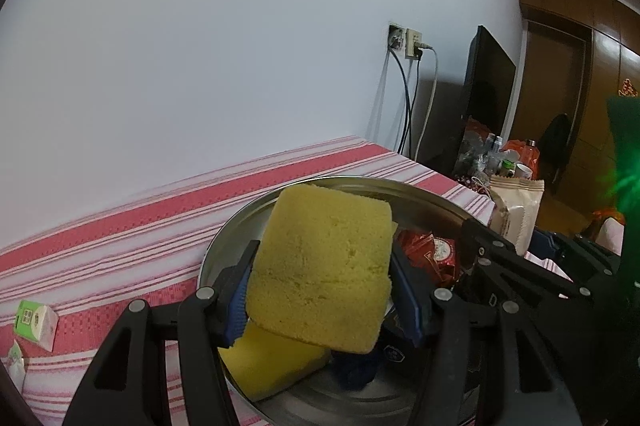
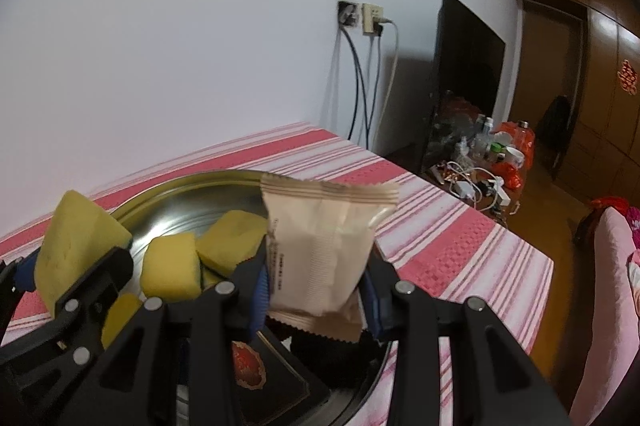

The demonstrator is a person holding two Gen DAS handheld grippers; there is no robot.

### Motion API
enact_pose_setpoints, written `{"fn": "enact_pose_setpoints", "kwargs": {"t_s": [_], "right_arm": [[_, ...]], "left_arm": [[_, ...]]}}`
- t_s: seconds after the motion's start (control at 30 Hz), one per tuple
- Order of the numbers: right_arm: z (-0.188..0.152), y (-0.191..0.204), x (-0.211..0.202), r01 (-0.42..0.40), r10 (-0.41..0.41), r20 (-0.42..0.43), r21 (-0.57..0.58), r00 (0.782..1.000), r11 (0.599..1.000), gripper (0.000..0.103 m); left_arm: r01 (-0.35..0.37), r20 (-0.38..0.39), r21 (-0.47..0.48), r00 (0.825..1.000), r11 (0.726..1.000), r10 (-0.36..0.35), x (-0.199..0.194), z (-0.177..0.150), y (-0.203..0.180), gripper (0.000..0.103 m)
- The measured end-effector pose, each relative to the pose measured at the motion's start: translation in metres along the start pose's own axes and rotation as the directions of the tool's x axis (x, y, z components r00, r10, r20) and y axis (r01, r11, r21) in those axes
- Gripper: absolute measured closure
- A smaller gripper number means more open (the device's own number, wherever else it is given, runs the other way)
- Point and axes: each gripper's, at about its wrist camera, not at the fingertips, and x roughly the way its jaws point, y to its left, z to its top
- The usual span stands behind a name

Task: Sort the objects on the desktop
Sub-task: 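Carry the yellow sponge with the left tool while the right tool carries the paper bag over the tin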

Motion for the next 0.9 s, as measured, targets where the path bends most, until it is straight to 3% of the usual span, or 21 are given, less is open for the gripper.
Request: {"fn": "enact_pose_setpoints", "kwargs": {"t_s": [0.17,0.57,0.9], "right_arm": [[0.004,0.003,0.002,-0.040,0.040,0.004,-0.056,0.999,0.998,0.064],[0.011,-0.007,0.003,-0.081,0.082,0.003,-0.053,0.997,0.995,0.064],[0.014,0.006,0.015,-0.212,0.204,-0.075,-0.132,0.976,0.968,0.064]], "left_arm": [[-0.044,0.015,-0.017,0.999,0.999,0.044,-0.007,0.001,-0.001,0.041],[-0.057,0.016,-0.046,0.998,0.997,0.058,-0.009,0.004,-0.008,0.041],[-0.129,0.002,-0.100,0.992,0.987,0.130,-0.016,-0.003,0.001,0.041]]}}
